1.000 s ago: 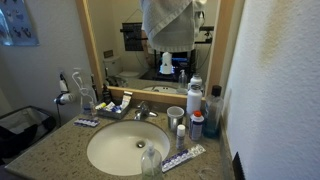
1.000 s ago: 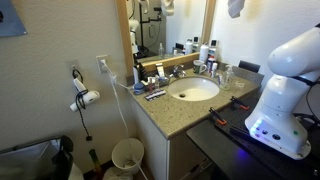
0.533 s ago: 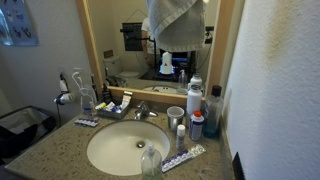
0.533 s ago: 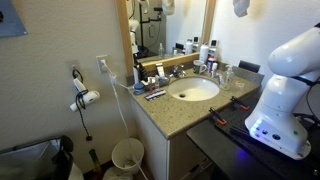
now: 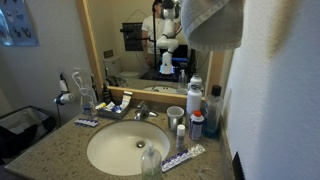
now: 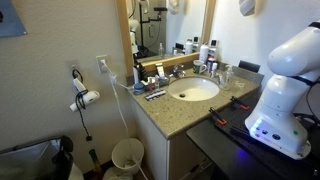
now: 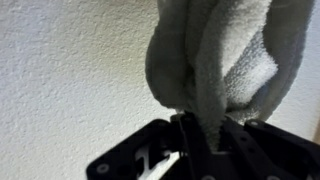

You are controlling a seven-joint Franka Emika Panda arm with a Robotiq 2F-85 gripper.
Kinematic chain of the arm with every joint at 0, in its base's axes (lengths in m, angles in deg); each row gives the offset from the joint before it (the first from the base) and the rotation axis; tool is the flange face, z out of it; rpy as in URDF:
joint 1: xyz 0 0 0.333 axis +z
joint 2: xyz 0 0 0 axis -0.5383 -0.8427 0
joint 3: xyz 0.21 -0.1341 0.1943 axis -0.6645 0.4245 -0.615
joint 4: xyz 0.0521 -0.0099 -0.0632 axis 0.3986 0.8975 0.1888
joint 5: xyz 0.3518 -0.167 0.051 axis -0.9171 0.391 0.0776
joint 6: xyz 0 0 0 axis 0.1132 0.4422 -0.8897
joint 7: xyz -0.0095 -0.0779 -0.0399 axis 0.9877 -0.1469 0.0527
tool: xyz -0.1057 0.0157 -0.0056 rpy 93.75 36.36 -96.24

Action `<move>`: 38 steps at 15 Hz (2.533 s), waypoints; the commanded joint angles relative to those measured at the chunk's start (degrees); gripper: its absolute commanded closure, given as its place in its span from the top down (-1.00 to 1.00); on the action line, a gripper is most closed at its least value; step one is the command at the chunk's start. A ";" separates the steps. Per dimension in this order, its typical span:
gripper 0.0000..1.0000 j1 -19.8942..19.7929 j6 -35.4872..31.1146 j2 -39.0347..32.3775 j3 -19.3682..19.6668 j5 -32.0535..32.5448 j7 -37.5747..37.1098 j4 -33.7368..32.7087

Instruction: Pick up the towel from the hand basin, wipe the wall with it and put the towel back on the hand basin.

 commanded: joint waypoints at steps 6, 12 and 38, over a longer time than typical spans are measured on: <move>-0.93 -1.26 6.98 -8.45 2.30 3.48 -3.94 -10.21; -0.93 -2.05 10.28 -12.08 3.63 4.20 -4.19 -14.59; -0.93 -6.16 7.74 -28.08 7.82 3.53 -5.20 -26.83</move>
